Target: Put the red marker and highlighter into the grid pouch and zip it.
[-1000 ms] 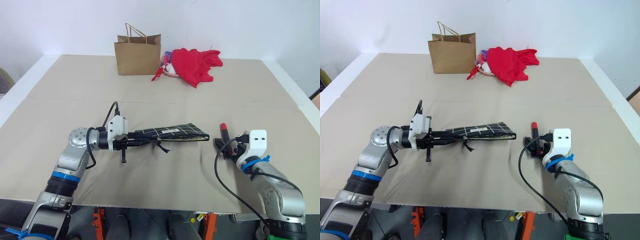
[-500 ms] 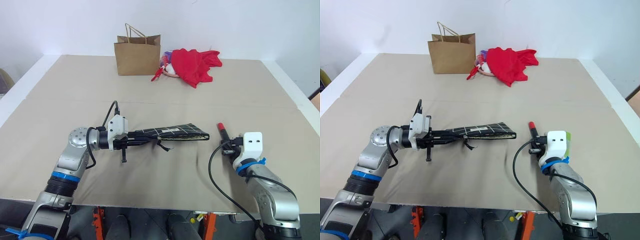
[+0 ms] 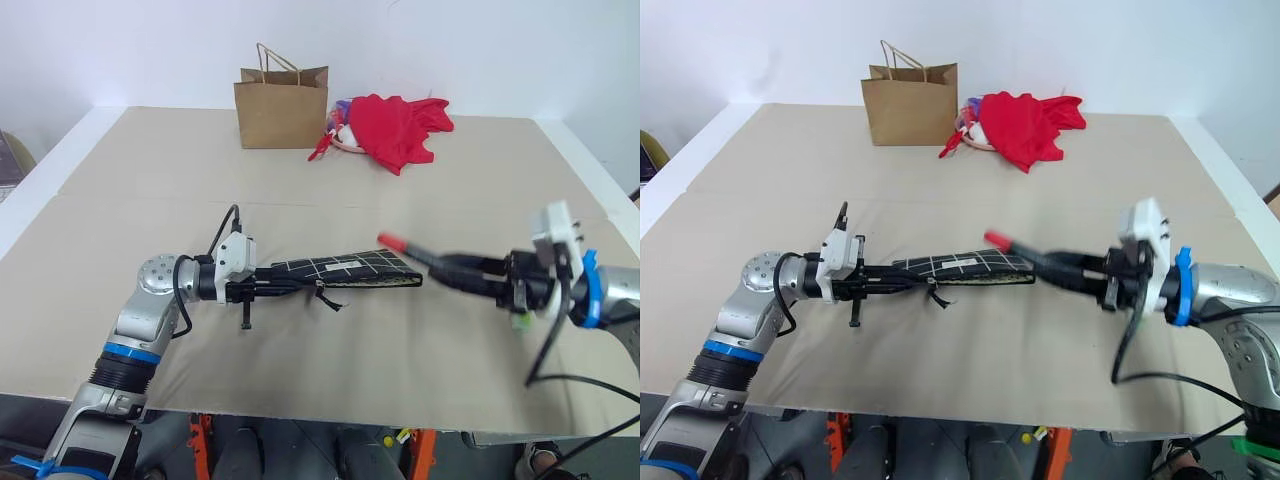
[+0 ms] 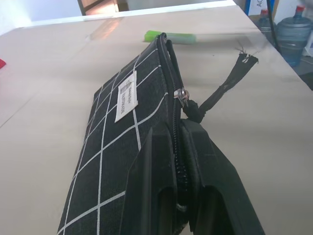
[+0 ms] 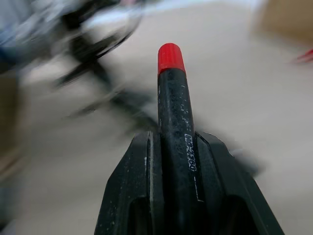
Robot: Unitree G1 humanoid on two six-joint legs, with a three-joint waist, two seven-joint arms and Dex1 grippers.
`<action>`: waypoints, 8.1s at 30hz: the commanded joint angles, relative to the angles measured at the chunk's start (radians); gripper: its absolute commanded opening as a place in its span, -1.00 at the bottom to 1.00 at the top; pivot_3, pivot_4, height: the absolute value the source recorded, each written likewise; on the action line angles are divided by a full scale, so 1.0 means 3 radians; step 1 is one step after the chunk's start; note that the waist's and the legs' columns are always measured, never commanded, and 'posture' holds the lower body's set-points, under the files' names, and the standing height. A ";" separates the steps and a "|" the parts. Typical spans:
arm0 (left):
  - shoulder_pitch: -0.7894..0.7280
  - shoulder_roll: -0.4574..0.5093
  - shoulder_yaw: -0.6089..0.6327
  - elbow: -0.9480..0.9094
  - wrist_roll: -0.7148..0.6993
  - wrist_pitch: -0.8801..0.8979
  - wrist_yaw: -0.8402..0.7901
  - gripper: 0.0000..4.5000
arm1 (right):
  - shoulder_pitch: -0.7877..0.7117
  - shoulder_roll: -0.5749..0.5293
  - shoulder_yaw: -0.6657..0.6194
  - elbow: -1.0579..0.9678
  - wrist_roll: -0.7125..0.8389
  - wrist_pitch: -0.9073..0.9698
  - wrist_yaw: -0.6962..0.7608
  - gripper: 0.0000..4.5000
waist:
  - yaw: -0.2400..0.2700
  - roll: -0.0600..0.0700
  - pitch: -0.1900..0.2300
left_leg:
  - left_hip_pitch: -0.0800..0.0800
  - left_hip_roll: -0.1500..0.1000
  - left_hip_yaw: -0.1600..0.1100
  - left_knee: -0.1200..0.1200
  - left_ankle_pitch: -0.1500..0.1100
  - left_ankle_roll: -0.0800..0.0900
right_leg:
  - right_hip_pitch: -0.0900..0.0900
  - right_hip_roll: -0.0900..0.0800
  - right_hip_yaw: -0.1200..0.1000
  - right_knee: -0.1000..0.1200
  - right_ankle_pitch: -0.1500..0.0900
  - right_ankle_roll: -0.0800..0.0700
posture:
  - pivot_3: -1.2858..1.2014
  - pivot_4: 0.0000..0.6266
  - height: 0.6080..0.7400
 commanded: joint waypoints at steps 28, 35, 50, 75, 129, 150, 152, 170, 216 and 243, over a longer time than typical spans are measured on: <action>0.0108 -0.0048 -0.0038 -0.0480 -0.0097 0.0182 0.0092 -1.00 | -0.0246 -0.0010 0.0609 0.0298 -0.0614 -0.0296 0.0169 -0.71 | -0.0009 -0.0001 0.0001 | 0.0002 0.0000 -0.0001 0.0005 0.0012 -0.0007 | 0.0000 0.0000 0.0001 0.0000 0.0008 0.0014 | 0.03 -0.52 1.00; 0.0113 -0.0063 -0.0049 -0.0470 -0.0091 0.0176 0.0113 -1.00 | -0.0621 0.0222 0.0818 0.0183 -0.0501 -0.0022 0.0010 -0.48 | -0.0011 -0.0001 0.0001 | 0.0002 0.0000 -0.0001 0.0004 0.0012 -0.0007 | 0.0000 0.0000 0.0000 0.0001 0.0009 0.0014 | 0.03 -0.52 1.00; 0.0134 0.0020 0.0014 -0.0429 -0.0079 0.0169 0.0133 -1.00 | -0.0099 -0.0131 -0.0098 0.0567 -0.0188 0.0062 0.0338 0.99 | 0.0006 -0.0002 0.0001 | -0.0001 -0.0002 -0.0002 0.0005 0.0012 -0.0007 | 0.0001 -0.0002 -0.0001 0.0000 0.0008 0.0014 | 0.03 -0.52 1.00; 0.0048 0.0041 0.0008 -0.0302 -0.0047 0.0092 0.0105 -1.00 | 0.0740 0.1489 -0.0845 -0.0178 -0.1034 0.0855 -0.3087 0.99 | -0.0014 0.0003 -0.0002 | 0.0013 -0.0003 -0.0002 0.0000 0.0013 -0.0005 | 0.0011 -0.0003 0.0002 0.0001 0.0007 0.0012 | 0.03 -0.52 1.00; 0.0066 -0.0072 -0.0051 -0.0441 -0.0112 0.0236 0.0075 -1.00 | -0.0330 -0.0353 0.0589 0.0321 -0.0427 0.0045 0.0492 -0.53 | -0.0009 0.0011 0.0012 | 0.0010 -0.0007 -0.0001 0.0000 0.0016 0.0009 | 0.0012 -0.0005 0.0000 -0.0004 0.0006 0.0016 | 0.03 -0.52 1.00; 0.0158 -0.0108 -0.0110 -0.0544 -0.0113 0.0247 0.0113 -1.00 | -0.1016 -0.0174 0.1119 0.0399 -0.0493 0.0606 0.0338 -0.05 | -0.0015 0.0011 0.0012 | 0.0009 -0.0007 -0.0001 0.0000 0.0016 0.0009 | 0.0011 -0.0005 0.0000 -0.0004 0.0006 0.0016 | 0.03 -0.52 1.00; 0.0171 -0.0106 -0.0107 -0.0554 -0.0113 0.0248 0.0119 -1.00 | -0.1032 -0.0132 0.1112 0.0366 -0.0496 0.0552 0.0345 0.20 | -0.0014 0.0011 0.0012 | 0.0009 -0.0007 -0.0001 0.0000 0.0016 0.0009 | 0.0011 -0.0005 0.0000 -0.0004 0.0006 0.0016 | 0.03 -0.52 1.00; -0.0016 -0.0058 0.0031 -0.0282 -0.0170 0.0267 0.0093 -1.00 | -0.0193 0.0447 0.0502 -0.0022 -0.0787 -0.1731 0.0699 0.98 | -0.0042 0.0005 0.0015 | 0.0015 -0.0007 -0.0002 0.0001 0.0016 0.0009 | 0.0014 -0.0004 -0.0003 -0.0001 0.0008 0.0015 | 0.03 -0.52 1.00; 0.0007 0.0004 -0.0004 -0.0385 -0.0139 0.0259 0.0088 -1.00 | -0.0281 0.0433 0.0569 0.0724 -0.1077 -0.3102 0.0407 -0.95 | -0.0003 -0.0002 0.0021 | 0.0014 -0.0008 -0.0005 -0.0007 0.0030 -0.0012 | 0.0015 -0.0006 -0.0003 0.0000 0.0012 0.0015 | 0.03 -0.52 1.00; 0.0170 0.0325 0.0483 -0.0299 -0.0199 0.1008 0.0814 1.00 | 0.0416 0.0384 -0.0336 0.1002 -0.0316 -0.1261 -0.0683 0.98 | -0.0023 -0.0005 0.0022 | 0.0024 -0.0008 -0.0006 -0.0003 0.0029 -0.0011 | 0.0029 -0.0006 -0.0002 0.0000 0.0012 0.0017 | 0.03 -0.52 1.00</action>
